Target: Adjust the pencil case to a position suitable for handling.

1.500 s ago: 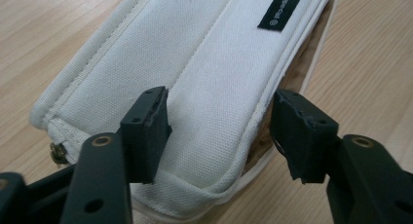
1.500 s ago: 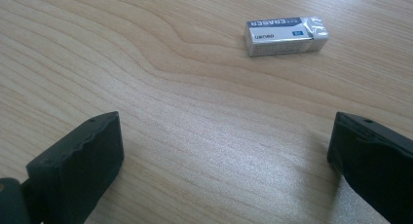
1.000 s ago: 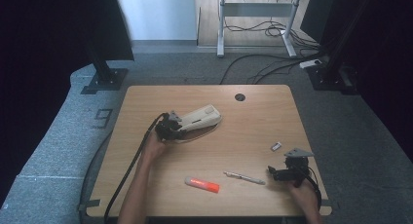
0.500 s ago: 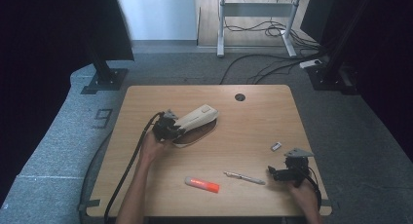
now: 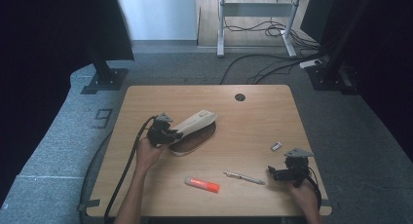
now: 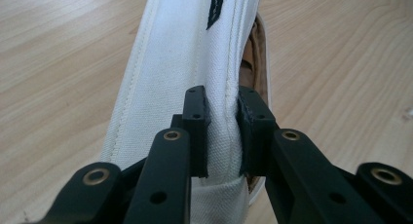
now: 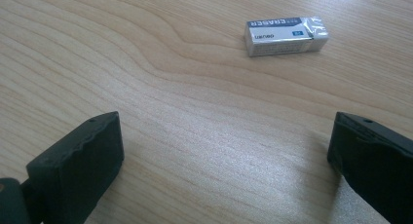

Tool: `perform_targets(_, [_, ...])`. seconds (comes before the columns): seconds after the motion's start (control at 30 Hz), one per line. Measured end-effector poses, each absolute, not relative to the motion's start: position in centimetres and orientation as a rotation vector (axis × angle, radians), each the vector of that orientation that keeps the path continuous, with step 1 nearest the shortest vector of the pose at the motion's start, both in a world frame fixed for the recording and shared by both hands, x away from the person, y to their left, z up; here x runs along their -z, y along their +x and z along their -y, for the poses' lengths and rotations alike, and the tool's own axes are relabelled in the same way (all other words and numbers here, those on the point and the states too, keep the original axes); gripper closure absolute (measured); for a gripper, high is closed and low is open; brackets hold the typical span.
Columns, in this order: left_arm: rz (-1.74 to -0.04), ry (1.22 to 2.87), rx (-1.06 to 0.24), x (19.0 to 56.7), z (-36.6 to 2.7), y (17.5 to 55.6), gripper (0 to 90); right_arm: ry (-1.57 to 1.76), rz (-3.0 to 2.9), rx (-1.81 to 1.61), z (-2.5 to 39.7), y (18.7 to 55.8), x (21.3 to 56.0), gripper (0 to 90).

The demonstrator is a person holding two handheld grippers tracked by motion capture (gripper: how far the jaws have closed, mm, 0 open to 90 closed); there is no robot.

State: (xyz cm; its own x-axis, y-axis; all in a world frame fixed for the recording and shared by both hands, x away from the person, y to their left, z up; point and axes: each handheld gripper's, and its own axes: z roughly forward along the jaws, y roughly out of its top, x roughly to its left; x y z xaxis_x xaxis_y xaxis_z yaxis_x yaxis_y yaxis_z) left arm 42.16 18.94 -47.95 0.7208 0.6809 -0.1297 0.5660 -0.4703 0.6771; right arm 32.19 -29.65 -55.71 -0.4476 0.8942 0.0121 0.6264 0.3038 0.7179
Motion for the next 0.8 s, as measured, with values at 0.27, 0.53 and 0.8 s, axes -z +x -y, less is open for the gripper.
perform_targets(0.27, [-0.968, 2.160, -0.180, 47.8, -19.7, 40.0, 76.6, 1.358, -2.186, -0.935, 29.6, 32.2, 55.7, 0.0])
perform_targets(0.53, [-0.971, 2.128, -0.152, 47.8, -20.5, 38.4, 76.6, 1.358, -2.186, -0.935, 29.6, 32.2, 55.7, 0.0])
perform_targets(0.8, [-0.967, 2.126, -0.147, 47.6, -21.1, 37.3, 76.6, 1.356, -2.190, -0.936, 29.6, 32.2, 55.7, 0.0])
